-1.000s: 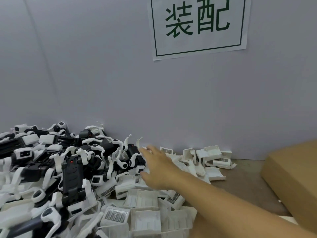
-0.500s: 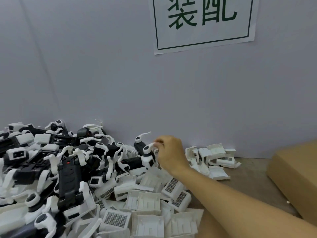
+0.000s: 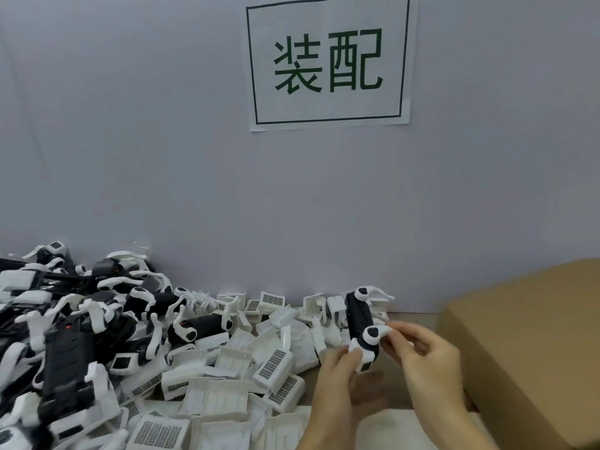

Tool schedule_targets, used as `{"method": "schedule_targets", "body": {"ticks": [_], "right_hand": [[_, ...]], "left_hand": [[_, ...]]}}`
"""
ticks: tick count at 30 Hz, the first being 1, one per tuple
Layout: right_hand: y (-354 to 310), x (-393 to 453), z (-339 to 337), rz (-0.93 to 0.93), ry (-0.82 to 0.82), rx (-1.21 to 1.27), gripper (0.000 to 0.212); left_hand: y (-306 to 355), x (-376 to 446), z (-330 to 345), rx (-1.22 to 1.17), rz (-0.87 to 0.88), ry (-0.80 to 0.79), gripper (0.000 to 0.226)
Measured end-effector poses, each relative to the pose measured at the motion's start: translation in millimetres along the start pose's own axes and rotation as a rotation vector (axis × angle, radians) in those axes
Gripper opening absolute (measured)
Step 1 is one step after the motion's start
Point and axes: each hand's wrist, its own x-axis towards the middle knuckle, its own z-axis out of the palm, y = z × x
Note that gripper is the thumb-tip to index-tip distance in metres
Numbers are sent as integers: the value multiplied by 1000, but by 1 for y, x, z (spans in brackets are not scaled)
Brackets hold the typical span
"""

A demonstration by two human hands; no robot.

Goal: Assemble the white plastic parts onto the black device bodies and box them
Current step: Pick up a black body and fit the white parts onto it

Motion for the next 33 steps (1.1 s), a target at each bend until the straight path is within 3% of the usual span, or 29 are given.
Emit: {"method": "schedule_targets", "body": {"ticks": [3, 6, 8, 11, 14, 16, 20, 24, 26, 29, 33], "right_hand": [[8, -9, -3, -12, -184, -97, 19], [1, -12, -4, -61, -354, -174, 23], [2, -7, -9, -137, -240, -231, 24], [0, 2, -20, -152, -72, -193, 16], [-5, 7, -29, -106, -194, -179, 32], [-5, 7, -31, -74, -323, -190, 31], [-3, 0, -24, 32, -581, -261, 13], [2, -4, -20, 137, -725, -272, 41], [6, -3, -17, 130, -667, -251, 32], [13, 1, -13, 121, -405, -208, 21], [16, 3, -12, 113, -182, -161, 35]], "left_hand": [[1, -3, -1, -18, 62, 62, 38], [3, -2, -7, -14, 189, 151, 28], [3, 0, -11, 73, 282, 210, 25], [3, -4, -11, 213, 382, 193, 39], [4, -7, -7, 281, 418, 183, 61], [4, -6, -7, 235, 403, 176, 76], [8, -1, -8, -42, 321, 221, 77], [13, 2, -9, -218, 330, 361, 65], [15, 1, -8, -247, 328, 384, 65], [15, 0, -5, -276, 245, 339, 63], [8, 1, -7, 73, 236, 316, 29]]}}
